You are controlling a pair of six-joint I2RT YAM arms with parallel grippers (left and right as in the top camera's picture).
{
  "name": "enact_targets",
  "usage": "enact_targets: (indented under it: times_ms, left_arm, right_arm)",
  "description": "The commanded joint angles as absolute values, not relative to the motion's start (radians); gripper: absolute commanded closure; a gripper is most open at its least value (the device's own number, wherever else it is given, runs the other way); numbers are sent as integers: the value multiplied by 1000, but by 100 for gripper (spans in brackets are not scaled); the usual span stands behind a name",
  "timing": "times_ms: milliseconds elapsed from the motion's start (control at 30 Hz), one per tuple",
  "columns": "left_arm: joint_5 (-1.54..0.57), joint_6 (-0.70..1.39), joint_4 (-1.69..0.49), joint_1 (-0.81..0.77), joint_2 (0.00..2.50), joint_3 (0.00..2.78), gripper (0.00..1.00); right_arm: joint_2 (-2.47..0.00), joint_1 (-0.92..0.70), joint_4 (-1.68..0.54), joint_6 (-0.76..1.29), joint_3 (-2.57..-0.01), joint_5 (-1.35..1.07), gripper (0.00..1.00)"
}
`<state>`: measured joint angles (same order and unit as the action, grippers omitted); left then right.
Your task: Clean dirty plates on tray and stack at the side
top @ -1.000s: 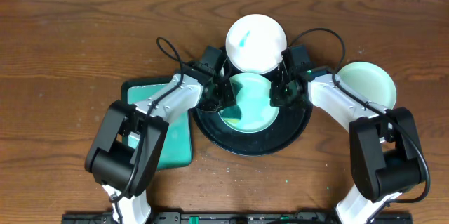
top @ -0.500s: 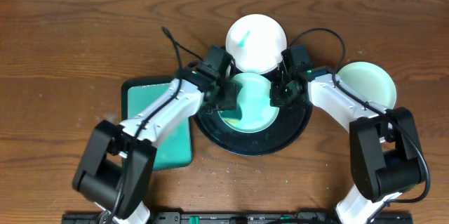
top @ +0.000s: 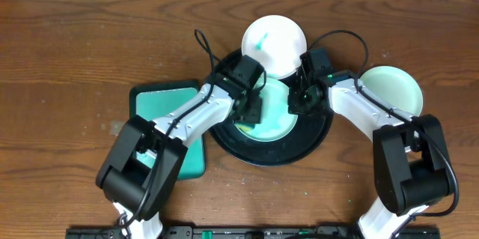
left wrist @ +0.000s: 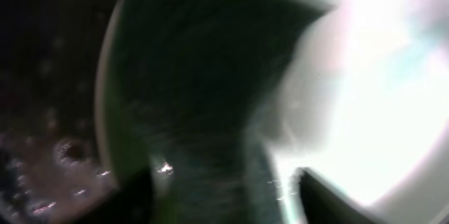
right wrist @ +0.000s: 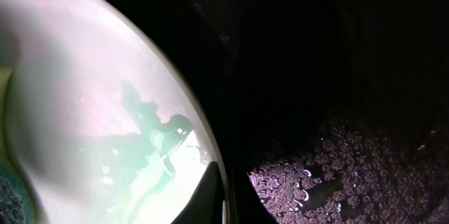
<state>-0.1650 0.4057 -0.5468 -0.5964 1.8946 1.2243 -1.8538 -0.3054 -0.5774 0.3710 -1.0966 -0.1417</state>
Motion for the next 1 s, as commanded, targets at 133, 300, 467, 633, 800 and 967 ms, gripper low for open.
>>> enact_targets:
  times_ms: [133, 300, 467, 633, 800, 967]
  left_arm:
    - [-131, 389, -757, -606, 1898, 1434, 32]
    - [-64, 389, -755, -617, 1965, 1426, 53]
    - [-117, 402, -754, -612, 2062, 1426, 63]
    - [-213, 441, -719, -612, 2075, 1427, 93]
    - [-356, 519, -564, -615, 2076, 1427, 93]
    - [-368, 575, -499, -624, 2107, 1427, 93]
  right_arm:
    - [-1857, -290, -591, 369, -1092, -35, 99]
    - [-1857, -290, -591, 369, -1092, -35, 99]
    - [-1857, -290, -599, 369, -1092, -35, 99]
    - [-1857, -290, -602, 369, -1092, -35, 99]
    - [-1857, -290, -602, 369, -1092, -35, 99]
    - [-1857, -290, -602, 369, -1092, -35, 99]
